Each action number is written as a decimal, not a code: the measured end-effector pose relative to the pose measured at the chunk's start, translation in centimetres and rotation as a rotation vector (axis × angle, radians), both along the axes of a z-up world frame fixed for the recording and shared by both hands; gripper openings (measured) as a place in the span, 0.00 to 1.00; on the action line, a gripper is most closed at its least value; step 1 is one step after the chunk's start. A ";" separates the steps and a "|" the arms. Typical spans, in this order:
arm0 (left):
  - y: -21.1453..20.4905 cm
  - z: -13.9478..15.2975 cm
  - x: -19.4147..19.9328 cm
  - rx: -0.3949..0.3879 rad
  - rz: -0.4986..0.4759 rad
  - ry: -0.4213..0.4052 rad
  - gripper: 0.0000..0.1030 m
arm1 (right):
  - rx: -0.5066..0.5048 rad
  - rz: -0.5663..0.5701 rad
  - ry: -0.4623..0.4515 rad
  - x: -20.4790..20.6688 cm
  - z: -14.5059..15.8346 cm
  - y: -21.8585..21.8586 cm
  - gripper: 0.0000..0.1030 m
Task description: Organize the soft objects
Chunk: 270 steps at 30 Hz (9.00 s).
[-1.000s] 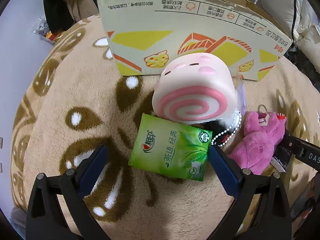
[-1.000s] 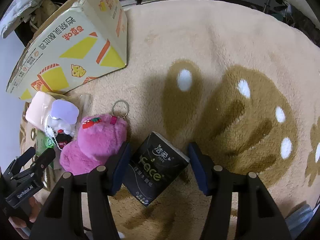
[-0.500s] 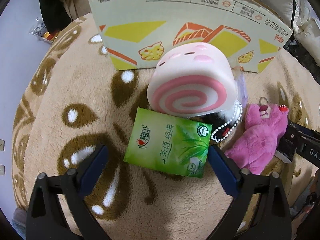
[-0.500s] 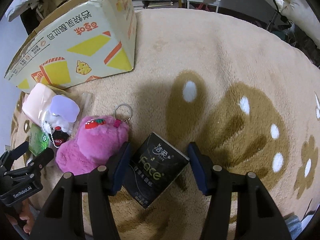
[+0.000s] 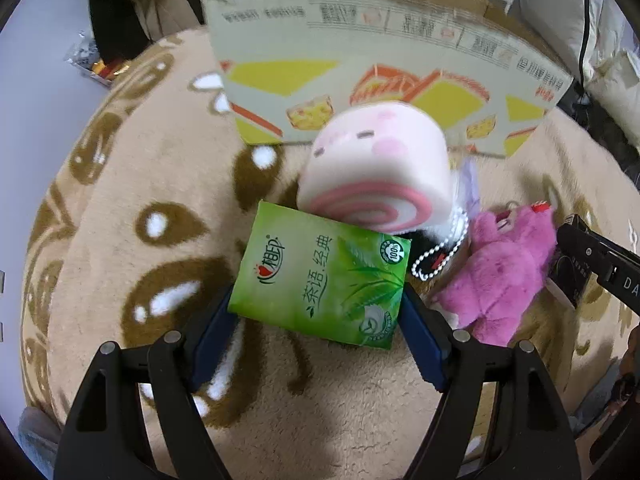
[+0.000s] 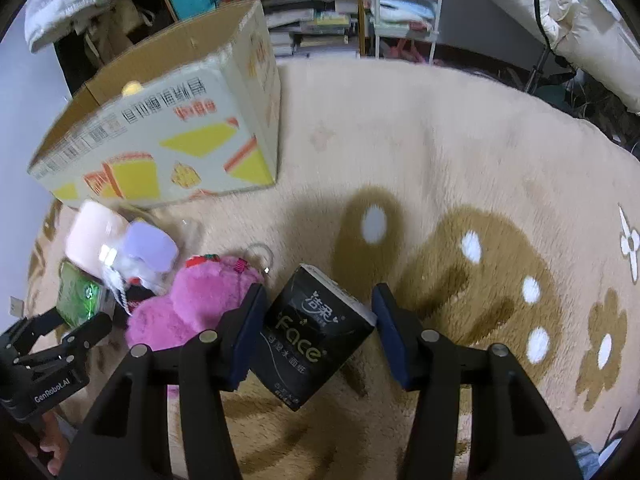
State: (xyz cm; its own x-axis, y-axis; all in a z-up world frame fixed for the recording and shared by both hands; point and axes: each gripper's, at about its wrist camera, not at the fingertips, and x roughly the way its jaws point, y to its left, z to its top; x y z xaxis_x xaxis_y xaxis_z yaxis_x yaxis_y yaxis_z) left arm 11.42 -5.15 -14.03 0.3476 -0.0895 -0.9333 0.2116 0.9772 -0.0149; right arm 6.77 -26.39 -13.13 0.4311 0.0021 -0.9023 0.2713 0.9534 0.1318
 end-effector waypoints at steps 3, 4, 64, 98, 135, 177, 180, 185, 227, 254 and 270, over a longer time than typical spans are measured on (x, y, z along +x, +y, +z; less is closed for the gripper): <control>0.7 1.9 -1.2 -0.036 0.025 -0.059 0.76 | 0.021 0.013 -0.051 -0.6 1.3 -0.2 0.56; 1.0 2.9 -1.7 -0.047 0.032 -0.091 0.76 | 0.020 0.017 -0.067 -0.9 1.7 0.0 0.56; -1.1 13.4 5.7 -0.003 0.055 -0.712 0.76 | 0.078 0.268 -0.608 8.9 12.0 0.2 0.55; -0.3 12.0 4.8 -0.018 0.053 -0.630 0.89 | 0.154 0.245 -0.504 7.1 9.0 -0.2 0.84; 1.8 10.8 -3.4 -0.017 0.030 -0.408 0.97 | 0.185 0.275 -0.387 -0.6 8.3 2.8 1.00; -1.0 2.8 3.9 -0.062 0.005 -0.162 0.97 | 0.328 0.156 -0.101 7.6 -0.9 2.8 1.00; -0.9 2.6 4.1 -0.080 0.010 -0.150 0.97 | 0.337 0.165 -0.084 8.0 -1.4 3.0 1.00; -1.2 2.0 4.3 -0.104 0.007 -0.118 0.97 | 0.318 0.179 -0.059 8.4 -2.1 3.6 0.97; -1.3 0.4 4.5 -0.167 0.038 -0.061 0.95 | 0.334 0.215 -0.006 6.9 -0.5 2.4 0.33; -1.9 0.0 4.6 -0.292 0.026 -0.007 0.43 | 0.278 0.171 0.030 7.7 -2.2 2.4 0.19; -1.3 1.6 3.3 -0.228 0.049 -0.107 0.30 | 0.295 0.161 -0.090 6.3 0.4 1.7 0.13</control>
State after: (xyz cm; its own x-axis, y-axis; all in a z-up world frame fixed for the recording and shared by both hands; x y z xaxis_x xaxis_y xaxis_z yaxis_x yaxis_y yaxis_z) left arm 14.70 -6.47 -12.42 0.4530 -0.2739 -0.8484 0.1760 0.9604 -0.2161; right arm 13.11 -24.73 -12.75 0.4821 0.3314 -0.8110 0.0950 0.9005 0.4244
